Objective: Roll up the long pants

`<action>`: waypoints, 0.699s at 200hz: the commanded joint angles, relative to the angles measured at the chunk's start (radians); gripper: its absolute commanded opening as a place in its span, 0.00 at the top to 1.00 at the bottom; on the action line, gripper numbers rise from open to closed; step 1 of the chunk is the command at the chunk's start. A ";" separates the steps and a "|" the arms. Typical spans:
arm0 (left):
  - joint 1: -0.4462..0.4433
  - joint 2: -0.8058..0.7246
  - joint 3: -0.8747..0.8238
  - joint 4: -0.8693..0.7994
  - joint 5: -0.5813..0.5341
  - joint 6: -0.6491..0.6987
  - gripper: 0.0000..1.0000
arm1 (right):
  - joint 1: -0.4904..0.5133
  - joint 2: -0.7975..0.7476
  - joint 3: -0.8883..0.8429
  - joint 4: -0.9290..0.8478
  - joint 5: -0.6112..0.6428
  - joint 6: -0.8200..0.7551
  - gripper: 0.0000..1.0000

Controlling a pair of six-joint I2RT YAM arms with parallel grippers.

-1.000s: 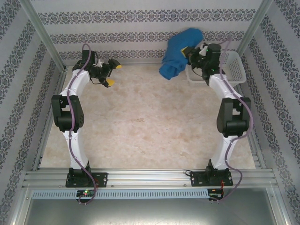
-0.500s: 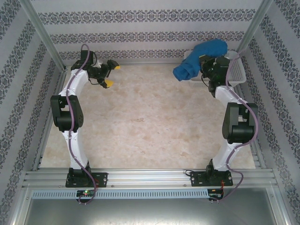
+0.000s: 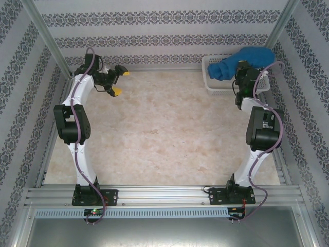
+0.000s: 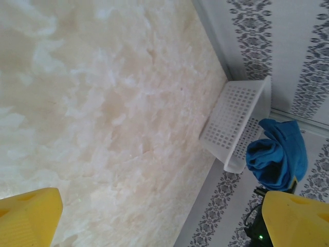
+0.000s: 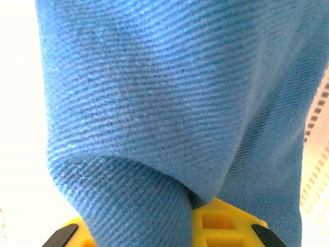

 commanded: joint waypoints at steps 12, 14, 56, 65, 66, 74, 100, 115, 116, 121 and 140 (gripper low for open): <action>0.025 0.043 0.088 -0.082 0.036 0.039 0.00 | -0.005 0.033 0.020 0.286 0.107 0.051 1.00; 0.025 0.046 0.090 -0.085 0.037 0.040 0.00 | -0.005 0.036 0.022 0.286 0.109 0.052 1.00; 0.045 0.084 0.104 -0.095 0.062 0.048 0.00 | 0.005 0.084 0.032 0.300 0.169 0.054 1.00; 0.050 0.087 0.104 -0.095 0.069 0.048 0.00 | 0.010 0.090 0.035 0.298 0.176 0.048 1.00; 0.050 0.088 0.104 -0.095 0.070 0.047 0.00 | 0.010 0.091 0.035 0.297 0.177 0.048 1.00; 0.054 0.090 0.104 -0.094 0.070 0.048 0.00 | 0.014 0.094 0.037 0.288 0.189 0.044 1.00; 0.056 0.098 0.105 -0.085 0.080 0.043 0.00 | 0.038 0.110 0.057 0.240 0.212 0.048 1.00; 0.056 0.099 0.097 -0.079 0.081 0.039 0.00 | 0.060 0.123 0.090 0.223 0.210 0.042 1.00; 0.056 0.099 0.096 -0.078 0.081 0.038 0.00 | 0.061 0.124 0.093 0.220 0.210 0.041 1.00; 0.057 0.097 0.092 -0.074 0.081 0.038 0.00 | 0.068 0.127 0.107 0.205 0.209 0.036 1.00; 0.058 0.090 0.073 -0.060 0.085 0.032 0.00 | 0.091 0.139 0.161 0.147 0.209 0.028 1.00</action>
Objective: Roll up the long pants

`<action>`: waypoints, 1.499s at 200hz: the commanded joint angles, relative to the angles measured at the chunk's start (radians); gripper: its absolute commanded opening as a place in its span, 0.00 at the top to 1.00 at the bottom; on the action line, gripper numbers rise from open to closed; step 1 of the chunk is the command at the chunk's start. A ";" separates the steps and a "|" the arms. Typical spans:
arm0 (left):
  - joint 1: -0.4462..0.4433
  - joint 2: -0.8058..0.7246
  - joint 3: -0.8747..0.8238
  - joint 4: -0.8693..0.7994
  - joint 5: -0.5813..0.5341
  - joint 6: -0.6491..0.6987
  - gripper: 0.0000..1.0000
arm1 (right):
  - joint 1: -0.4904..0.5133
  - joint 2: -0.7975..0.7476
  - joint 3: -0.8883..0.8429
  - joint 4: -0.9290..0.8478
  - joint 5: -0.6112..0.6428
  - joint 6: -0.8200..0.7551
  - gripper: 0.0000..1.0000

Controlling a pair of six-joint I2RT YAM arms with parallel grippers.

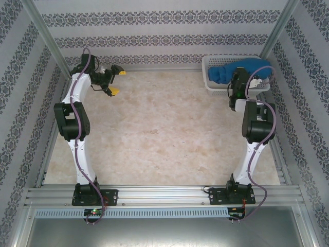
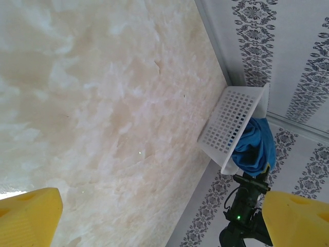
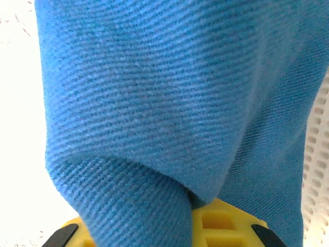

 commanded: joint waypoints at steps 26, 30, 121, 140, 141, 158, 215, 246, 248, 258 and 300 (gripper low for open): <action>0.014 -0.008 -0.013 -0.007 0.034 0.014 0.00 | 0.051 0.003 0.157 0.071 0.027 -0.024 0.99; 0.016 -0.009 -0.013 -0.008 0.035 0.015 0.00 | 0.053 0.005 0.156 0.066 0.031 -0.023 0.99; 0.050 -0.021 -0.009 0.008 0.058 0.000 0.00 | 0.054 -0.054 0.127 -0.212 0.097 0.037 0.02; 0.052 -0.033 -0.007 0.010 0.055 -0.006 0.00 | 0.075 -0.151 0.147 -0.437 0.155 0.014 0.02; 0.052 -0.034 -0.007 0.009 0.055 -0.005 0.00 | 0.075 -0.155 0.149 -0.449 0.157 0.014 0.02; 0.052 -0.046 -0.011 0.013 0.054 -0.010 0.00 | 0.093 -0.234 0.190 -0.653 0.172 0.007 0.02; 0.067 -0.152 -0.081 0.016 -0.011 0.131 0.14 | 0.167 -0.456 0.292 -0.927 -0.061 -0.557 0.02; 0.090 -0.201 -0.130 -0.037 -0.016 0.260 0.00 | 0.232 -0.631 0.184 -1.060 -0.012 -1.017 0.02; 0.090 -0.210 -0.142 -0.031 -0.018 0.266 0.00 | 0.235 -0.644 0.172 -1.061 -0.008 -1.036 0.02; 0.090 -0.261 -0.217 0.028 -0.002 0.303 0.00 | 0.245 -0.711 0.092 -1.060 0.005 -1.110 0.02; 0.088 -0.716 -0.720 0.327 -0.244 0.521 0.00 | 0.314 -0.939 -0.237 -1.002 0.208 -1.366 0.02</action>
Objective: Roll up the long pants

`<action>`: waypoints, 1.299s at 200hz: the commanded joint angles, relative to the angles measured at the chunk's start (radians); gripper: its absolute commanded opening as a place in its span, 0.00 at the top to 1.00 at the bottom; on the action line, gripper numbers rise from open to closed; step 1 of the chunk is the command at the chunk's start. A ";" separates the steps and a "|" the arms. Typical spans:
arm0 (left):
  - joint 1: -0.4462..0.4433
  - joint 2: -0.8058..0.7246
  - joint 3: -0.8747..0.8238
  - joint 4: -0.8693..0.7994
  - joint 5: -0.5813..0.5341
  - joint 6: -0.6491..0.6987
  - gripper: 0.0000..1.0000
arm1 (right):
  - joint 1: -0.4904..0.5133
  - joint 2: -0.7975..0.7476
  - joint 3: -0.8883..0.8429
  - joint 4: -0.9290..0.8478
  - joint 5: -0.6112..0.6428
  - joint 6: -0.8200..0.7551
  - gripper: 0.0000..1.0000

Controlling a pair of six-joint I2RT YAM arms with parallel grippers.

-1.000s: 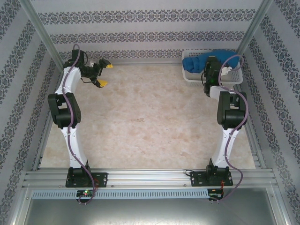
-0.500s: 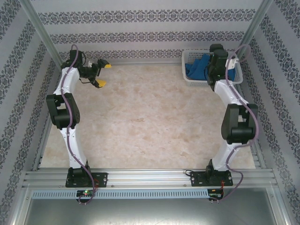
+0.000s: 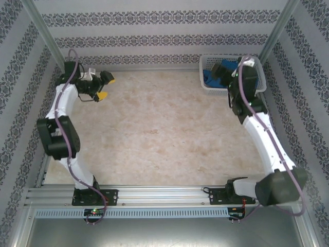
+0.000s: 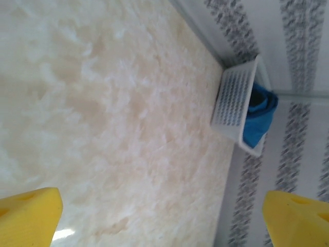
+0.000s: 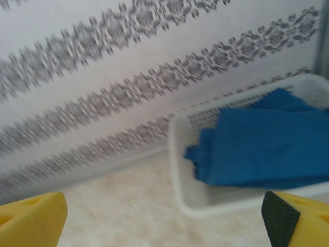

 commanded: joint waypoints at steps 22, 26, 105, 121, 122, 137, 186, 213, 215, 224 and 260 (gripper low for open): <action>-0.002 -0.538 -0.535 0.417 -0.454 0.306 0.00 | 0.045 -0.094 -0.272 0.015 0.188 -0.298 0.02; -0.003 -0.570 -0.590 0.461 -0.504 0.310 0.00 | 0.048 -0.097 -0.302 0.035 0.206 -0.298 0.02; -0.004 -0.493 -1.122 1.208 -0.497 0.376 0.00 | 0.046 -0.010 -0.712 0.642 0.220 -0.355 0.02; -0.005 -0.410 -1.115 1.228 -0.433 0.399 0.00 | 0.047 0.024 -0.711 0.659 0.208 -0.367 0.02; -0.005 -0.404 -1.115 1.233 -0.429 0.399 0.00 | 0.045 0.025 -0.711 0.660 0.209 -0.368 0.02; -0.007 -0.343 -1.097 1.268 -0.346 0.400 0.00 | 0.023 0.051 -0.731 0.711 0.207 -0.371 0.02; -0.054 -0.269 -1.086 1.343 -0.413 0.471 0.00 | -0.061 0.134 -0.774 0.866 0.099 -0.352 0.02; -0.071 -0.262 -1.098 1.373 -0.417 0.491 0.00 | -0.069 0.249 -0.804 1.051 0.089 -0.341 0.02; -0.071 -0.263 -1.098 1.369 -0.416 0.493 0.00 | -0.071 0.248 -0.804 1.042 0.084 -0.337 0.02; -0.071 -0.264 -1.103 1.383 -0.416 0.490 0.00 | -0.079 0.223 -0.806 0.983 0.063 -0.333 0.02; -0.085 -0.258 -1.087 1.353 -0.452 0.496 0.00 | -0.085 0.258 -0.823 1.049 0.071 -0.322 0.02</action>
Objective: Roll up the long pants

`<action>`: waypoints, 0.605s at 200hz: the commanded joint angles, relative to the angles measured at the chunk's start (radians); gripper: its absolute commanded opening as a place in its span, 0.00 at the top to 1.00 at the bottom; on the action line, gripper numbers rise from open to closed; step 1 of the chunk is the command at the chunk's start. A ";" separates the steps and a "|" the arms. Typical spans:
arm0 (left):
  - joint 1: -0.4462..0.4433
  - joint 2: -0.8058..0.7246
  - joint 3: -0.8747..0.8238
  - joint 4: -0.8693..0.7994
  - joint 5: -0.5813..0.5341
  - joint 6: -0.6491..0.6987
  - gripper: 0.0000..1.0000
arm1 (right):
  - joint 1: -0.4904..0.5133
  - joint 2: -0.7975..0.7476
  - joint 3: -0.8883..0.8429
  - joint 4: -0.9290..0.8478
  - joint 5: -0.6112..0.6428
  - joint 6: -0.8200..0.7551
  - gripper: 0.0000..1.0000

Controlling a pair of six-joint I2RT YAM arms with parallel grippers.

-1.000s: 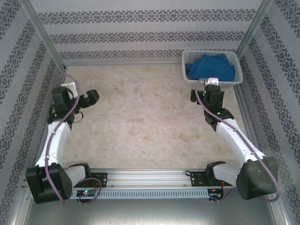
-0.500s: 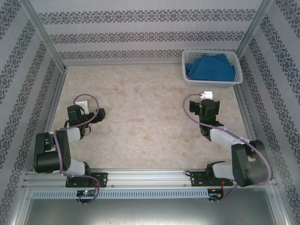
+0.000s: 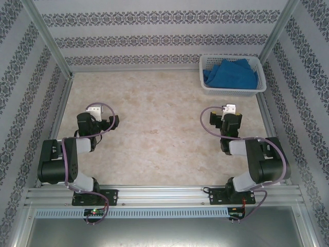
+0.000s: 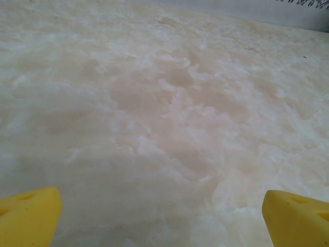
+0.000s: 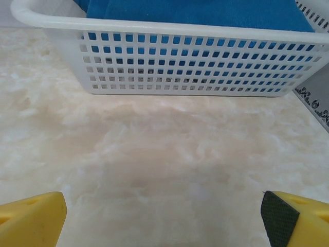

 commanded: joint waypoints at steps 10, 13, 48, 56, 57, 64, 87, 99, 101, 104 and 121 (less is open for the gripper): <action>-0.017 0.005 0.014 0.036 -0.019 0.032 0.00 | -0.013 -0.002 -0.012 0.096 -0.022 0.025 0.02; -0.018 0.006 0.013 0.037 -0.020 0.031 0.00 | -0.012 0.002 -0.014 0.108 -0.021 0.026 0.02; -0.018 0.003 0.007 0.046 -0.022 0.032 0.00 | -0.013 -0.005 -0.011 0.090 -0.019 0.024 0.02; -0.018 -0.007 -0.026 0.097 -0.019 0.035 0.00 | -0.013 -0.010 -0.008 0.075 -0.017 0.025 0.02; -0.017 -0.011 -0.035 0.107 -0.019 0.036 0.00 | -0.012 -0.011 -0.007 0.075 -0.017 0.025 0.02; -0.025 -0.028 -0.104 0.214 -0.052 0.037 0.00 | -0.012 -0.009 -0.010 0.081 -0.017 0.025 0.02; -0.067 0.056 -0.203 0.479 -0.137 0.057 0.00 | -0.012 -0.010 -0.010 0.082 -0.017 0.024 0.02; -0.101 0.035 -0.061 0.172 -0.121 0.114 0.00 | -0.012 -0.010 -0.010 0.084 -0.016 0.023 0.02; -0.107 0.035 -0.044 0.133 -0.131 0.116 0.00 | -0.012 -0.010 -0.010 0.083 -0.016 0.024 0.02; -0.111 0.038 -0.045 0.129 -0.148 0.108 0.00 | -0.012 -0.010 -0.010 0.082 -0.016 0.024 0.02; -0.110 0.035 -0.083 0.214 -0.240 0.070 0.00 | -0.012 -0.009 -0.010 0.081 -0.016 0.024 0.02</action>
